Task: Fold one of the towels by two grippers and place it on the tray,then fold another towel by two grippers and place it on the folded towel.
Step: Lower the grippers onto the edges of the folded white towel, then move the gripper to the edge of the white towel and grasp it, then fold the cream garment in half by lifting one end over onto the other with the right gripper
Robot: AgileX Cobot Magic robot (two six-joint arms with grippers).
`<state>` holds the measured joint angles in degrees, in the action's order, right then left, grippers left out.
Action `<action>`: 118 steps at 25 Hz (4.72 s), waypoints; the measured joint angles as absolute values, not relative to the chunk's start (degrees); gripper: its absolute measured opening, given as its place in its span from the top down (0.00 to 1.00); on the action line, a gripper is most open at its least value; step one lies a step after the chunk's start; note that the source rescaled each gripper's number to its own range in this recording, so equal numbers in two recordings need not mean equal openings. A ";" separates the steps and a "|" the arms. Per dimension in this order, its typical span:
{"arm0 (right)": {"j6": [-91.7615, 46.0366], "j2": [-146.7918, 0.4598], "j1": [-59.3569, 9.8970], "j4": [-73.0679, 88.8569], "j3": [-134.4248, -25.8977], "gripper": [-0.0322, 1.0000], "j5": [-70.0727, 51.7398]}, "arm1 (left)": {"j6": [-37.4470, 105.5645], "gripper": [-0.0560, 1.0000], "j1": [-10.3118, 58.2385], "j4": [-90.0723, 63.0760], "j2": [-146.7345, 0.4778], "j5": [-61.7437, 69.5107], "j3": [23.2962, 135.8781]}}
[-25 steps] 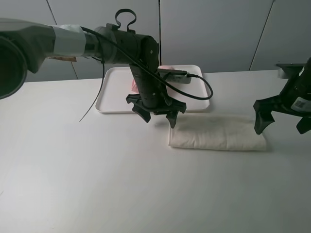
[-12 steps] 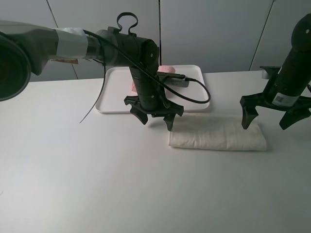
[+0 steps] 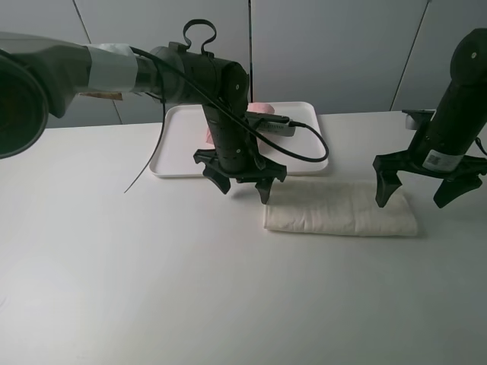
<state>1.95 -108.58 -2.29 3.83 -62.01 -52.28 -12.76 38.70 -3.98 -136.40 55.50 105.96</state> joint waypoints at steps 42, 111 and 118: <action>1.23 -110.47 -2.29 4.05 -62.04 0.00 -49.16 | -8.73 0.05 39.61 -3.81 -143.62 63.99 117.15; -24.48 -109.76 -5.70 48.48 -62.57 0.93 -54.35 | -8.73 0.05 39.61 -3.81 -143.74 64.37 117.15; -31.59 -111.15 -6.25 57.54 -58.97 0.93 -50.01 | -8.05 0.05 39.38 -4.56 -143.74 64.89 117.15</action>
